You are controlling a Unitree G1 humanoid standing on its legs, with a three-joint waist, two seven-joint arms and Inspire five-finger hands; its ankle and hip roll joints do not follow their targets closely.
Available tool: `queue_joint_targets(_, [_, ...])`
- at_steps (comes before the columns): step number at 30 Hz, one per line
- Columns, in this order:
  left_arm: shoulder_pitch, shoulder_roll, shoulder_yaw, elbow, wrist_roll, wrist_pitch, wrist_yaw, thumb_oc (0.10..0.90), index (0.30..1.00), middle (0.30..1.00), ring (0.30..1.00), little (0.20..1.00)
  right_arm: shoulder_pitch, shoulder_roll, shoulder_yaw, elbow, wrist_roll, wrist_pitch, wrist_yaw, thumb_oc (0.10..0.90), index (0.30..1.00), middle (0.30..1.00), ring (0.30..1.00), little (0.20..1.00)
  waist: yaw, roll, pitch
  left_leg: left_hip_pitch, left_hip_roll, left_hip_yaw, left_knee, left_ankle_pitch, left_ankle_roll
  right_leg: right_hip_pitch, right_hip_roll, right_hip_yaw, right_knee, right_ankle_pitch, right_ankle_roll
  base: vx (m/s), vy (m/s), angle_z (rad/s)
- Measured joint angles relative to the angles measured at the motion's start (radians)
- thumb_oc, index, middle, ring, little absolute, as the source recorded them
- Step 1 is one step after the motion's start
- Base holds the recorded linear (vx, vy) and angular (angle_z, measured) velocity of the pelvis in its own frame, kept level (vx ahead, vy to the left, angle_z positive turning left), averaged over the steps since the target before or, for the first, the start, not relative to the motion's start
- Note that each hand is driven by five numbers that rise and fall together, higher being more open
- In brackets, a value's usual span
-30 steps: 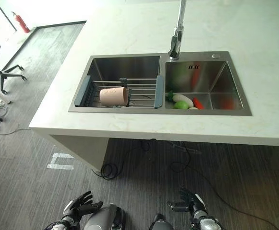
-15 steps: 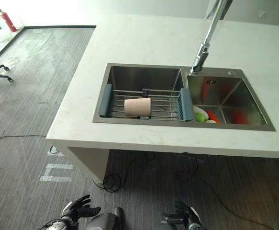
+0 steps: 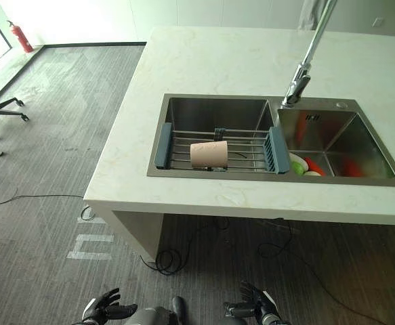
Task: Place the dishes in the dishwasher.
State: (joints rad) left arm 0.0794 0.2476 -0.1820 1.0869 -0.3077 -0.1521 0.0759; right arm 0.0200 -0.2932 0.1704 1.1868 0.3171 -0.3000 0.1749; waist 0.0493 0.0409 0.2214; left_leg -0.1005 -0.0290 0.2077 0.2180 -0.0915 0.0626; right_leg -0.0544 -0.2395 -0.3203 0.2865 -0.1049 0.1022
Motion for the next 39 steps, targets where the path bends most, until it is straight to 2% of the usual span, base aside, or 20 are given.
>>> queue_joint_targets(5, [0.022, 0.004, 0.063, -0.001, -0.003, 0.0, 0.039, 0.8, 0.9, 0.9, 0.9, 0.9, 0.017, -0.007, -0.019, -0.002, 0.001, -0.001, 0.001, 0.8, 0.9, 0.9, 0.9, 0.9, -0.014, 0.004, -0.003, -0.005, 0.007, -0.007, -0.001, 0.005, -0.008, -0.033, -0.003, 0.003, 0.071, -0.045, -0.028, 0.05, 0.001, 0.02])
queue_joint_targets(8, [0.047, 0.012, 0.136, -0.021, -0.005, 0.0, 0.064, 0.8, 0.9, 0.9, 0.9, 0.9, 0.024, -0.019, -0.027, -0.004, 0.001, -0.004, 0.001, 0.8, 0.9, 0.9, 0.9, 0.9, -0.02, 0.013, -0.007, -0.005, 0.01, -0.006, -0.001, 0.003, -0.006, -0.051, -0.006, 0.01, 0.105, -0.068, -0.04, 0.06, 0.032, -0.03])
queue_joint_targets(11, [0.061, 0.05, 0.229, -0.089, -0.044, -0.006, 0.107, 0.8, 0.9, 0.9, 0.9, 0.9, 0.033, -0.046, -0.05, -0.004, 0.0, -0.012, 0.008, 0.8, 0.9, 0.9, 0.9, 0.9, -0.019, 0.042, -0.02, -0.021, 0.01, -0.006, 0.0, 0.006, -0.009, -0.081, -0.012, 0.011, 0.135, -0.082, -0.043, 0.07, 0.016, 0.01])
queue_joint_targets(15, [0.089, 0.191, 0.369, -0.176, -0.077, -0.017, 0.132, 0.8, 0.9, 0.9, 0.9, 0.9, 0.053, -0.081, -0.067, -0.005, 0.001, -0.036, 0.012, 0.8, 0.9, 0.9, 0.9, 0.9, -0.019, 0.083, -0.029, -0.03, 0.012, -0.007, -0.001, 0.014, -0.021, -0.102, -0.016, 0.012, 0.161, -0.101, -0.051, 0.06, -0.006, -0.01])
queue_joint_targets(17, [0.106, 0.26, 0.438, -0.219, -0.076, -0.017, 0.128, 0.8, 0.9, 0.9, 0.9, 0.9, 0.058, -0.083, -0.067, -0.008, 0.001, -0.051, 0.012, 0.8, 0.9, 0.9, 0.9, 0.9, -0.019, 0.083, -0.028, -0.038, 0.012, -0.007, 0.0, 0.016, -0.024, -0.115, -0.017, 0.012, 0.172, -0.105, -0.053, 0.02, -0.004, 0.0])
queue_joint_targets(18, [0.107, 0.319, 0.49, -0.235, -0.076, -0.03, 0.148, 0.8, 0.9, 0.9, 0.9, 0.9, 0.059, -0.089, -0.068, -0.006, 0.003, -0.056, 0.009, 0.8, 0.9, 0.9, 0.9, 0.9, -0.016, 0.094, -0.024, -0.038, 0.012, -0.008, -0.002, 0.02, -0.026, -0.116, -0.017, 0.011, 0.173, -0.105, -0.054, 0.0, 0.0, 0.0])
queue_joint_targets(21, [0.116, 0.468, 0.545, -0.292, -0.068, -0.028, 0.157, 0.8, 0.9, 0.9, 0.9, 0.9, 0.061, -0.116, -0.065, -0.009, 0.008, -0.064, -0.001, 0.8, 0.9, 0.9, 0.9, 0.9, -0.006, 0.128, -0.02, -0.047, 0.012, -0.008, -0.008, 0.023, -0.028, -0.132, -0.017, 0.013, 0.176, -0.107, -0.055, 0.04, -0.023, 0.02])
queue_joint_targets(22, [0.131, 0.548, 0.555, -0.311, -0.059, -0.028, 0.155, 0.8, 0.9, 0.9, 0.9, 0.9, 0.062, -0.119, -0.064, -0.015, 0.014, -0.063, -0.001, 0.8, 0.9, 0.9, 0.9, 0.9, -0.001, 0.127, -0.017, -0.058, 0.011, -0.008, -0.011, 0.031, -0.03, -0.147, -0.017, 0.013, 0.181, -0.107, -0.055, 0.05, -0.041, 0.0])
queue_joint_targets(24, [0.129, 0.643, 0.64, -0.346, -0.031, -0.049, 0.162, 0.8, 0.9, 0.9, 0.9, 0.9, 0.07, -0.121, -0.065, -0.019, 0.031, -0.059, -0.007, 0.8, 0.9, 0.9, 0.9, 0.9, 0.007, 0.131, -0.01, -0.055, 0.012, -0.01, -0.017, 0.037, -0.032, -0.148, -0.017, 0.012, 0.185, -0.109, -0.057, 0.06, -0.045, 0.04])
queue_joint_targets(25, [0.142, 0.724, 0.667, -0.378, -0.03, -0.053, 0.16, 0.8, 0.9, 0.9, 0.9, 0.9, 0.091, -0.122, -0.065, -0.055, 0.04, -0.05, -0.01, 0.8, 0.9, 0.9, 0.9, 0.9, 0.01, 0.128, -0.008, -0.054, 0.012, -0.013, -0.016, 0.038, -0.032, -0.147, -0.017, 0.011, 0.189, -0.113, -0.058, 0.04, -0.049, 0.06])
queue_joint_targets(28, [0.138, 0.843, 0.741, -0.471, -0.036, -0.096, 0.155, 0.8, 0.9, 0.9, 0.9, 0.9, 0.09, -0.123, -0.064, -0.054, 0.05, -0.041, -0.015, 0.8, 0.9, 0.9, 0.9, 0.9, 0.01, 0.129, -0.005, -0.054, 0.012, -0.017, -0.017, 0.041, -0.035, -0.147, -0.016, 0.01, 0.194, -0.115, -0.059, 0.06, -0.067, 0.05])
queue_joint_targets(29, [0.129, 0.881, 0.743, -0.512, -0.041, -0.104, 0.15, 0.8, 0.9, 0.9, 0.9, 0.9, 0.089, -0.123, -0.064, -0.055, 0.05, -0.04, -0.015, 0.8, 0.9, 0.9, 0.9, 0.9, 0.01, 0.127, -0.004, -0.054, 0.012, -0.018, -0.017, 0.041, -0.036, -0.147, -0.016, 0.01, 0.196, -0.119, -0.058, 0.04, -0.066, 0.02])
queue_joint_targets(30, [0.108, 0.915, 0.746, -0.602, -0.079, -0.141, 0.131, 0.8, 0.9, 0.9, 0.9, 0.9, 0.088, -0.122, -0.065, -0.055, 0.05, -0.039, -0.016, 0.8, 0.9, 0.9, 0.9, 0.9, 0.009, 0.123, -0.001, -0.053, 0.012, -0.018, -0.017, 0.043, -0.038, -0.147, -0.016, 0.01, 0.198, -0.119, -0.058, 0.07, -0.075, 0.01])
queue_joint_targets(32, [0.057, 0.925, 0.735, -0.731, -0.119, -0.182, 0.089, 0.8, 0.9, 0.9, 0.9, 0.9, 0.086, -0.117, -0.065, -0.055, 0.05, -0.038, -0.018, 0.8, 0.9, 0.9, 0.9, 0.9, 0.005, 0.118, 0.002, -0.052, 0.012, -0.018, -0.016, 0.043, -0.039, -0.147, -0.016, 0.011, 0.201, -0.118, -0.059, 0.07, -0.065, -0.01])
queue_joint_targets(35, [-0.052, 0.922, 0.651, -0.986, -0.239, -0.163, -0.008, 0.8, 0.9, 0.9, 0.9, 0.9, 0.078, -0.098, -0.066, -0.057, 0.05, -0.033, -0.021, 0.8, 0.9, 0.9, 0.9, 0.9, -0.006, 0.093, 0.016, -0.05, 0.016, -0.015, -0.013, 0.044, -0.042, -0.147, -0.012, 0.014, 0.202, -0.119, -0.061, 0.07, -0.051, -0.04])
queue_joint_targets(37, [-0.166, 0.919, 0.516, -1.136, -0.249, -0.103, -0.06, 0.8, 0.9, 0.9, 0.9, 0.9, 0.072, -0.081, -0.067, -0.054, 0.05, -0.03, -0.018, 0.8, 0.9, 0.9, 0.9, 0.9, -0.027, 0.07, 0.016, -0.045, 0.022, -0.006, -0.012, 0.045, -0.041, -0.147, -0.006, 0.021, 0.202, -0.118, -0.06, 0.07, -0.069, -0.16])
queue_joint_targets(38, [-0.22, 0.916, 0.431, -1.196, -0.248, -0.066, -0.089, 0.8, 0.9, 0.9, 0.9, 0.9, 0.063, -0.065, -0.066, -0.055, 0.048, -0.023, -0.017, 0.8, 0.9, 0.9, 0.9, 0.9, -0.049, 0.05, 0.017, -0.036, 0.03, 0.006, -0.01, 0.045, -0.04, -0.146, 0.003, 0.036, 0.2, -0.118, -0.06, 0.06, -0.077, -0.32])
queue_joint_targets(39, [-0.234, 0.916, 0.387, -1.221, -0.248, -0.049, -0.101, 0.8, 0.9, 0.9, 0.9, 0.9, 0.059, -0.057, -0.066, -0.06, 0.048, -0.022, -0.013, 0.8, 0.9, 0.9, 0.9, 0.9, -0.068, 0.041, 0.016, -0.036, 0.034, 0.011, -0.007, 0.043, -0.042, -0.146, 0.008, 0.041, 0.198, -0.118, -0.059, 0.04, -0.064, -0.3])
